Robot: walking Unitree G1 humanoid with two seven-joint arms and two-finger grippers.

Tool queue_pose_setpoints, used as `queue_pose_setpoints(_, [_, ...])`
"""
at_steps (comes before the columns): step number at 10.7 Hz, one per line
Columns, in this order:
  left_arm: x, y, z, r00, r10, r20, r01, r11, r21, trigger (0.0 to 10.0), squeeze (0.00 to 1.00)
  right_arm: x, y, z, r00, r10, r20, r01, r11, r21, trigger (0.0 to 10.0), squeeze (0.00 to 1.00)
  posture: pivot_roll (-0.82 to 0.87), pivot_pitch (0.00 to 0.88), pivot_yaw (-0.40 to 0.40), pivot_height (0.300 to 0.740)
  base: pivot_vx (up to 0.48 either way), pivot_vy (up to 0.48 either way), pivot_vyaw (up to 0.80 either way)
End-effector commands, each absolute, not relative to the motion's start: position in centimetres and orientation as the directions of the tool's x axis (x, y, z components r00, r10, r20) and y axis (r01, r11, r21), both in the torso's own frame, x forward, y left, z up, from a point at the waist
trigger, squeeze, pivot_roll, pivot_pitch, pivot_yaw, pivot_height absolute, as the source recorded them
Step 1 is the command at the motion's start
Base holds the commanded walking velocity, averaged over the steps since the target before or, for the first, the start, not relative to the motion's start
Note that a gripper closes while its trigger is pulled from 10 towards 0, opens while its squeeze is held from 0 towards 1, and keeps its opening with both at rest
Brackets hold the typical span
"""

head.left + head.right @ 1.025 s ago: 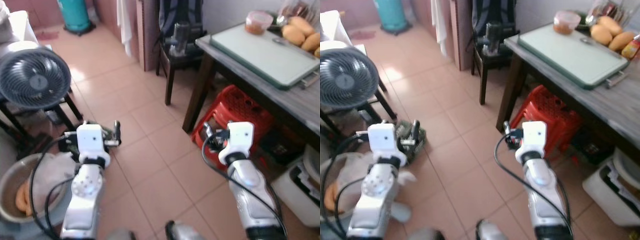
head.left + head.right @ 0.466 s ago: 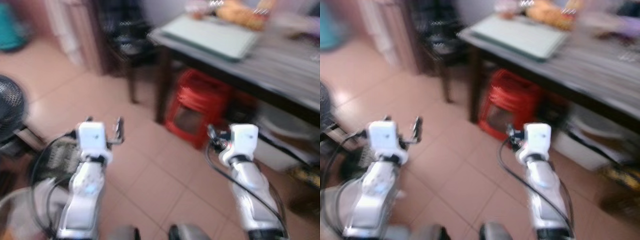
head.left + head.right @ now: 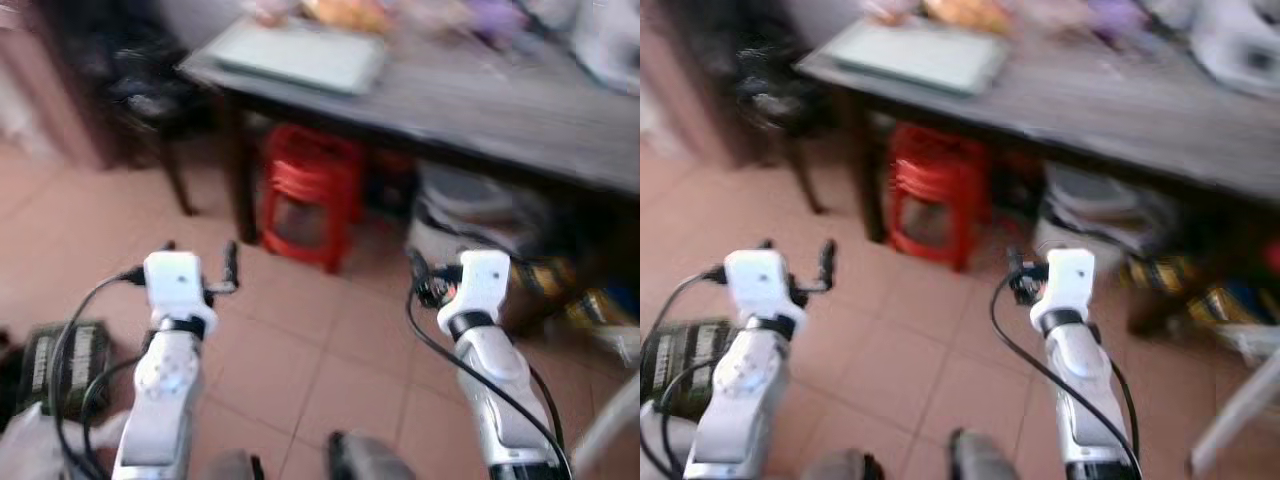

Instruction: Setting the table

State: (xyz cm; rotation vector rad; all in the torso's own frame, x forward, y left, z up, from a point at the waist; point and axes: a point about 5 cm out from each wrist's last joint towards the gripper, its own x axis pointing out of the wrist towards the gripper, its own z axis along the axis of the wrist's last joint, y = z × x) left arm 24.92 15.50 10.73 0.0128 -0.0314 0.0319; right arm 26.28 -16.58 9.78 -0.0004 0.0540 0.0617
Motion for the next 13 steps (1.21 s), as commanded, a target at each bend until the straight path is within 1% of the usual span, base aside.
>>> queue_pose_setpoints(1, [24.8, 15.1, 11.0, 0.999, 0.009, 0.039, -0.009, 1.000, 0.005, 10.0, 0.00, 26.0, -17.2, 9.9, 0.997, 0.047, -0.055, -0.047, 0.999, -0.002, 10.0, 0.00, 0.00, 0.118, -0.001, 0.740, 0.000, 0.000, -0.80])
queue_pose_setpoints(3, [24.8, 14.7, 11.0, 0.999, -0.030, 0.038, 0.031, 0.999, -0.013, 10.0, 0.00, 25.9, -17.4, 10.2, 0.998, 0.050, -0.043, -0.050, 0.999, -0.001, 10.0, 0.00, -0.01, 0.110, -0.005, 0.740, 0.000, 0.000, -0.80])
queue_pose_setpoints(4, [24.9, 14.3, 11.2, 0.998, -0.051, 0.046, 0.052, 0.998, -0.022, 10.0, 0.00, 26.1, -17.1, 11.0, 0.997, 0.074, 0.000, -0.074, 0.997, -0.027, 10.0, 0.00, -0.01, 0.112, -0.006, 0.740, 0.000, 0.000, 0.00])
queue_pose_setpoints(5, [24.9, 14.4, 11.3, 0.998, -0.051, 0.048, 0.052, 0.998, -0.034, 10.0, 0.00, 26.0, -16.8, 11.6, 0.995, 0.096, 0.015, -0.095, 0.994, -0.052, 10.0, 0.00, -0.02, 0.112, -0.007, 0.740, 0.000, -0.251, 0.00])
queue_pose_setpoints(8, [24.6, 14.7, 11.3, 0.998, -0.042, 0.042, 0.044, 0.998, -0.046, 10.0, 0.00, 25.7, -17.2, 11.6, 0.996, 0.087, 0.015, -0.085, 0.991, -0.103, 10.0, 0.00, -0.02, 0.115, -0.007, 0.740, 0.000, -0.356, 0.00])
queue_pose_setpoints(11, [24.4, 14.7, 11.3, 0.998, -0.052, 0.033, 0.054, 0.998, -0.045, 10.0, 0.00, 25.4, -16.4, 11.5, 0.994, 0.104, 0.014, -0.102, 0.990, -0.098, 10.0, 0.00, -0.01, 0.122, -0.001, 0.740, 0.000, -0.374, 0.00])
queue_pose_setpoints(13, [24.2, 14.7, 11.3, 0.998, -0.056, 0.028, 0.058, 0.997, -0.048, 10.0, 0.00, 25.3, -17.0, 11.6, 0.997, 0.077, 0.013, -0.075, 0.988, -0.134, 10.0, 0.00, -0.02, 0.128, -0.002, 0.740, 0.000, -0.373, 0.00])
